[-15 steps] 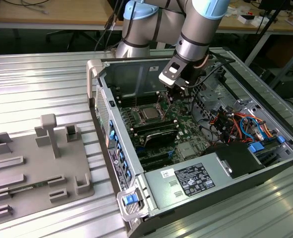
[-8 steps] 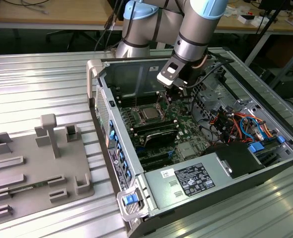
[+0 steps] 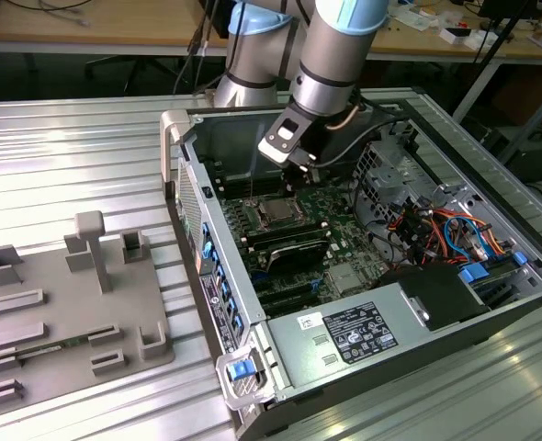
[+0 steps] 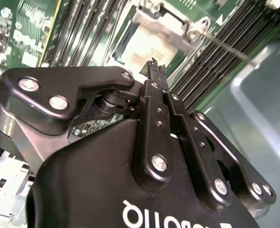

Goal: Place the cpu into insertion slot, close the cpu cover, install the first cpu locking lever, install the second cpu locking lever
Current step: 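Close the cpu cover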

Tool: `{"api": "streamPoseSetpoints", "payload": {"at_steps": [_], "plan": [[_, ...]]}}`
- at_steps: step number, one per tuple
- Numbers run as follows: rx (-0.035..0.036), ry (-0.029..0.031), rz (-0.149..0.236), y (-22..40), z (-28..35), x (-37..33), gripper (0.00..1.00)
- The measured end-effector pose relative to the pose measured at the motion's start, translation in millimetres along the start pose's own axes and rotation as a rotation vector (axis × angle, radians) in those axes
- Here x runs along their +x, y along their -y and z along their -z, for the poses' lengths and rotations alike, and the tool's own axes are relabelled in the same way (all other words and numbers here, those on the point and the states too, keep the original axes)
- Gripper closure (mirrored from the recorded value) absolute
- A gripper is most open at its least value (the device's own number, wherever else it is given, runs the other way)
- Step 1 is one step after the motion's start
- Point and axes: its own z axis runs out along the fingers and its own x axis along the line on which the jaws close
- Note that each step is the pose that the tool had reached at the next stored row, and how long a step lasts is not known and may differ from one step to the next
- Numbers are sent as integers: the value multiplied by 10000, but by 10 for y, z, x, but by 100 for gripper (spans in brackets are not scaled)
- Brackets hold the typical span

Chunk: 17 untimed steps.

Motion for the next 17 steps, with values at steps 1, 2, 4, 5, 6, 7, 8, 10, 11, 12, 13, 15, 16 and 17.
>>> {"api": "streamPoseSetpoints", "payload": {"at_steps": [1,2,4,5,6,7,8,10,11,12,13,15,16,17], "plan": [[0,0,0,20,-4,1,89],[0,0,0,48,-11,1,89],[1,1,2,90,-22,2,89],[0,1,2,111,-27,2,89],[0,1,3,150,-38,3,89],[-2,0,8,188,-55,4,89],[-2,1,9,205,-75,5,89],[-2,1,18,225,-130,5,89],[-2,1,22,228,-162,5,89],[-2,1,23,231,-183,6,89],[-2,2,24,234,-202,6,89],[-3,0,29,238,-241,6,89],[-3,0,33,239,-264,6,89],[-2,1,34,240,-284,6,89]]}}
